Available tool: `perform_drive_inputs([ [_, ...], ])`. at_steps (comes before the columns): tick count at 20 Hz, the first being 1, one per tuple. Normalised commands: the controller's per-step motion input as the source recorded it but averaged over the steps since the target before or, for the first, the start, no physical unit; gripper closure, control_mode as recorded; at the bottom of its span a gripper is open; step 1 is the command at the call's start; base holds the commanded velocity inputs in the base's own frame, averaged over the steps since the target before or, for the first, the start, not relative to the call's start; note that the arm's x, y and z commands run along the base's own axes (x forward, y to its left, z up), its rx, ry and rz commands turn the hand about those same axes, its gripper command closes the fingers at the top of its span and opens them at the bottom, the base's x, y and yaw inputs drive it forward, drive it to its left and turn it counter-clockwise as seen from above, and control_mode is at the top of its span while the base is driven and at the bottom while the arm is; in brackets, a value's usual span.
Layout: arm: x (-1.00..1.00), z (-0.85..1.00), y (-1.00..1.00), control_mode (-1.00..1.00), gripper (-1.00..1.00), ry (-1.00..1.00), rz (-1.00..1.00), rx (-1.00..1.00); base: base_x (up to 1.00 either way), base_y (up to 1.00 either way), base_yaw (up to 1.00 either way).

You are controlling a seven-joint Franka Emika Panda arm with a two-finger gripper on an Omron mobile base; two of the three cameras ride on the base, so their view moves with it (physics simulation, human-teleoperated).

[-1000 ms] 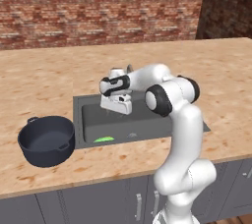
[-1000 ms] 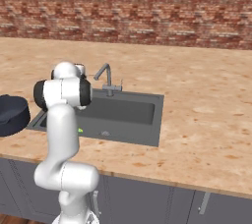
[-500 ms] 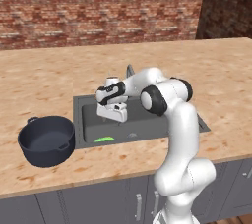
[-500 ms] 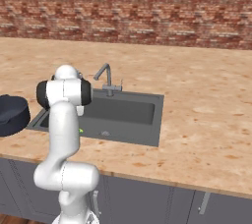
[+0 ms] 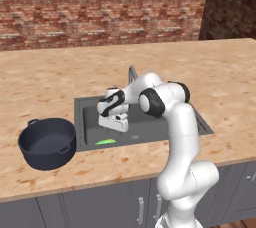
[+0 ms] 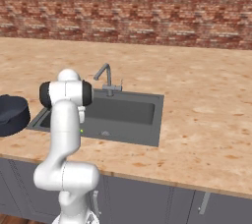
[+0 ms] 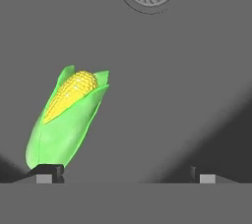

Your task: Dump the corn from the pot into the sink. Then turn on the water and wash the corn. Then turn off the water and put the corn back in the pot.

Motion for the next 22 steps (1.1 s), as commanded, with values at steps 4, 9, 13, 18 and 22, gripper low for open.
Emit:
perform_drive_inputs([
  [4,0.06,-0.42,0.03,-1.0,-1.0,0.0,0.0,-0.01,0.0,0.0,0.0],
  [9,0.12,-0.34,0.02,-1.0,-1.0,0.0,0.0,0.0,0.0,0.0,0.0],
  [13,0.07,-0.25,0.06,-1.0,-1.0,0.0,0.0,-0.01,0.0,0.0,0.0],
  [18,0.11,-0.26,0.18,-1.0,-1.0,0.0,0.0,0.0,0.0,0.0,0.0],
  [22,0.19,-0.3,0.24,-1.0,-1.0,0.0,0.0,0.0,0.0,0.0,0.0],
])
